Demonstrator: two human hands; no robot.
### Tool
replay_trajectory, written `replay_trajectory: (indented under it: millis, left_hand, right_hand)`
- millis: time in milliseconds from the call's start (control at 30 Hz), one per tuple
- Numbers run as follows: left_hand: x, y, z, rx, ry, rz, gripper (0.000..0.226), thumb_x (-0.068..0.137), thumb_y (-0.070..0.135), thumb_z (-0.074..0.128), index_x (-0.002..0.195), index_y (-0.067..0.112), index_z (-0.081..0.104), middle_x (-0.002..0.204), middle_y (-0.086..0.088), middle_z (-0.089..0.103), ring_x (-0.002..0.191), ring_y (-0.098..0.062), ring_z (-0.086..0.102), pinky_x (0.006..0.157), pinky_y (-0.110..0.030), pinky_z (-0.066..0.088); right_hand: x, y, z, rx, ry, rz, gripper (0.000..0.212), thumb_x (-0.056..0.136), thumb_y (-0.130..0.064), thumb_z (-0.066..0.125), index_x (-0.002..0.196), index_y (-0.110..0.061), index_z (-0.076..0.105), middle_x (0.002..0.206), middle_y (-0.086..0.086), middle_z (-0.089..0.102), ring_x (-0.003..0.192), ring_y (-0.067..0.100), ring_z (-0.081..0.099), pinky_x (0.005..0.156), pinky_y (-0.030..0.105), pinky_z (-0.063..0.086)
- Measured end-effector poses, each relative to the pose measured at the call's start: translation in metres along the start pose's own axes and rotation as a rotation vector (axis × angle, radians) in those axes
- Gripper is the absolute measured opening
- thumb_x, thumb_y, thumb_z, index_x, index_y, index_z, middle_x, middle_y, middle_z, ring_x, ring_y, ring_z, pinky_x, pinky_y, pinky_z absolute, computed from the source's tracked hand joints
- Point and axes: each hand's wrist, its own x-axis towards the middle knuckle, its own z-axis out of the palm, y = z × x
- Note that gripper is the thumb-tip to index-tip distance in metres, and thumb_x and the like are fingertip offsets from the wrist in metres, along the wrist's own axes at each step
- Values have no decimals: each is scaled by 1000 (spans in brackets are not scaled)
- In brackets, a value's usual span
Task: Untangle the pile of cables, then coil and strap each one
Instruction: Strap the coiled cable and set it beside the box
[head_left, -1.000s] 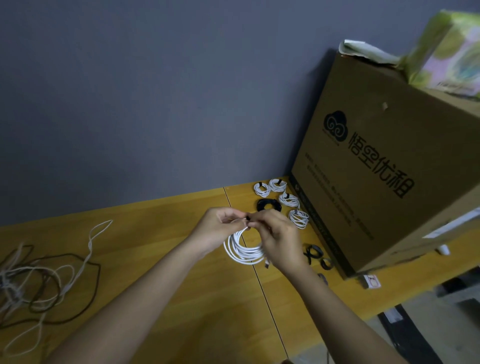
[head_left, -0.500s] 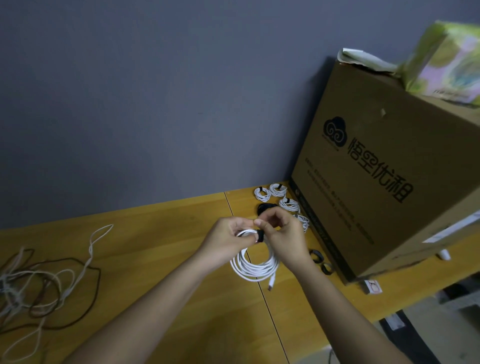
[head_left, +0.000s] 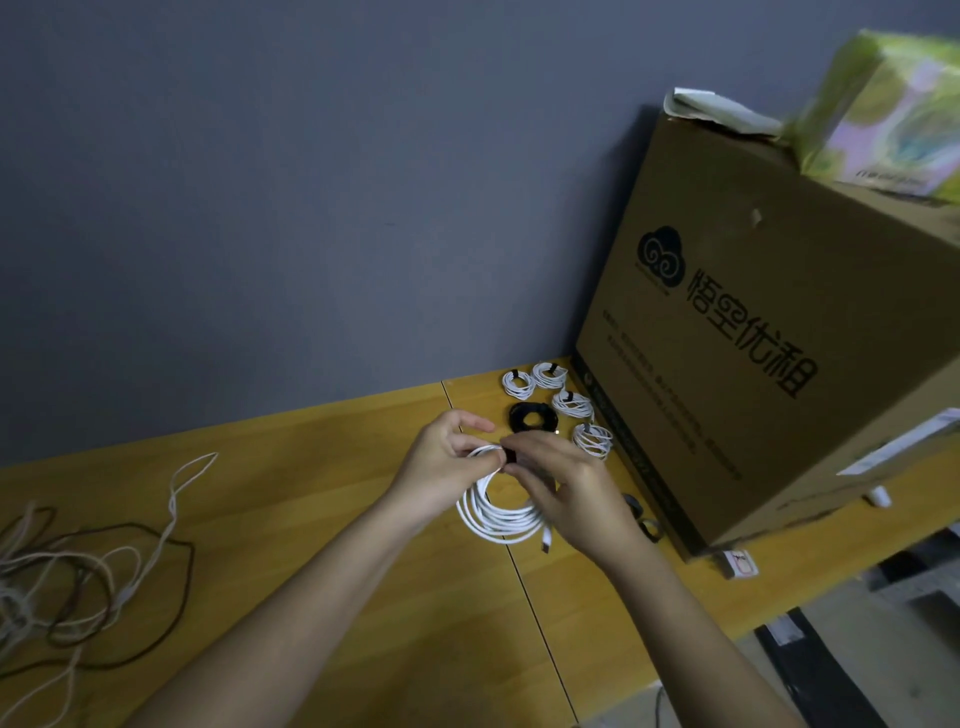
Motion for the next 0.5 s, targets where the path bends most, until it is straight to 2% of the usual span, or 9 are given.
replay_trajectory:
  millis: [133,233,300,333,400,500]
  left_hand:
    - [3,-3,1,32,4,-36,28,82,5,71,101,20,57,83,1,74,77,-10,67,73,-22,50]
    - [5,-5,3,30,4,-41,30,80,2,70,100,20,56,84,0,74,77,-11,68,78,-27,51]
    - [5,-8,3,30,7,-38,30,80,4,72,101,20,57,84,0,74,77,-11,69,79,-27,51]
    - [6,-9,3,36,2,-37,30,80,6,73,102,20,57,84,0,75,77,-10,69,79,-26,51]
    - [6,-10,2,55,-21,-33,30,80,8,73,102,21,56,85,2,75,78,-7,69,78,-23,51]
    - [7,-12,0,136,-48,-10,28,82,13,71,101,27,56,88,4,74,81,-7,68,81,-28,50]
  right_hand:
    - [-1,4,8,-122,-68,18,33,87,-14,68,120,-9,66,110,4,69,97,20,65,80,27,51]
    - [-3,9,11,-111,-102,106,37,89,-14,66,126,-11,62,109,7,69,95,24,65,77,36,53]
    - [-5,12,13,-94,-94,133,35,89,-13,66,124,-11,63,104,7,69,93,25,65,76,37,53]
    - [-6,13,15,-76,-84,152,34,89,-13,65,123,-11,64,103,7,69,92,23,65,77,33,52]
    - [-7,14,17,-5,-53,218,32,89,-11,66,121,-12,65,103,4,68,94,17,63,80,18,47]
    - [-9,17,22,47,-31,284,29,88,-12,68,117,-13,68,104,2,68,93,10,61,77,3,39]
